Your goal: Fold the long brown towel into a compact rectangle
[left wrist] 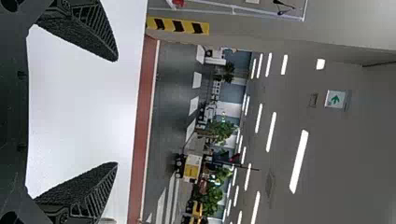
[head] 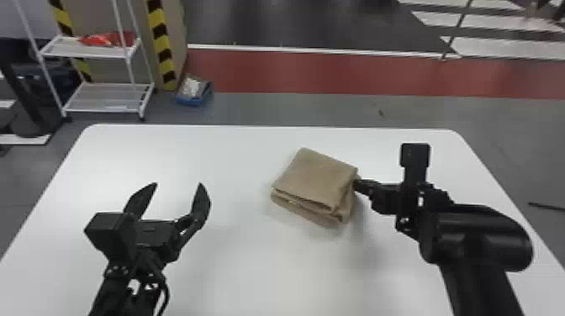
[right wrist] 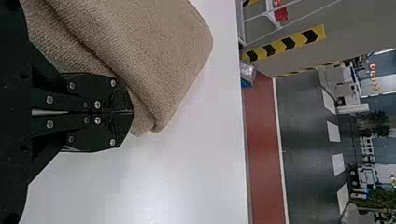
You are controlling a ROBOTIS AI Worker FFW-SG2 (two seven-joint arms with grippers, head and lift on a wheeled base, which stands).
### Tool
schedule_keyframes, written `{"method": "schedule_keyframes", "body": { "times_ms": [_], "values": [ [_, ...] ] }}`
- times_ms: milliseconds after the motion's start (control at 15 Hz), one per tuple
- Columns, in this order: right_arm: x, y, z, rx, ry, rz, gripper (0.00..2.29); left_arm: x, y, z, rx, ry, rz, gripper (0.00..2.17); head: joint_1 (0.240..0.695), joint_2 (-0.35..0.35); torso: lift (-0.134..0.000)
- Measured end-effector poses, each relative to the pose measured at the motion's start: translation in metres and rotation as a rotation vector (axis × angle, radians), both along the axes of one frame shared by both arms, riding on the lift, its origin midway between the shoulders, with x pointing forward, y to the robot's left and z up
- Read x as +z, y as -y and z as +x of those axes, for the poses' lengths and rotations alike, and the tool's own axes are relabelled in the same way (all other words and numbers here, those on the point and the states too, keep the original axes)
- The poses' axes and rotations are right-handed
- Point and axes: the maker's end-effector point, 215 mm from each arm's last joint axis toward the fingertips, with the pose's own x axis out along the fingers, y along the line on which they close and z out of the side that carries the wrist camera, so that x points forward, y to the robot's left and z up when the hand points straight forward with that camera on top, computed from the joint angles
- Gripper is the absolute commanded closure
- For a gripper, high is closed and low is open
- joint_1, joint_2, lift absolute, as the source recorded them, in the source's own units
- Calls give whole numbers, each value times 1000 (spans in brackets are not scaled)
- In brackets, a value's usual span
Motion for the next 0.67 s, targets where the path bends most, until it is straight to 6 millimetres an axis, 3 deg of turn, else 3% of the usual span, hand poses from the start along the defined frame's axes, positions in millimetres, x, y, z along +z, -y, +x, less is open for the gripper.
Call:
{"method": "schedule_keyframes", "body": {
  "times_ms": [333,667],
  "values": [
    [8,-19,38,14,83,1,2199,-2,9,12,-23,-1,-2,80,695,-63,-95],
    [16,-32,53,28,136,8,2199,-2,22,22,-48,-4,-7,80,695,-58,-95]
  ]
}}
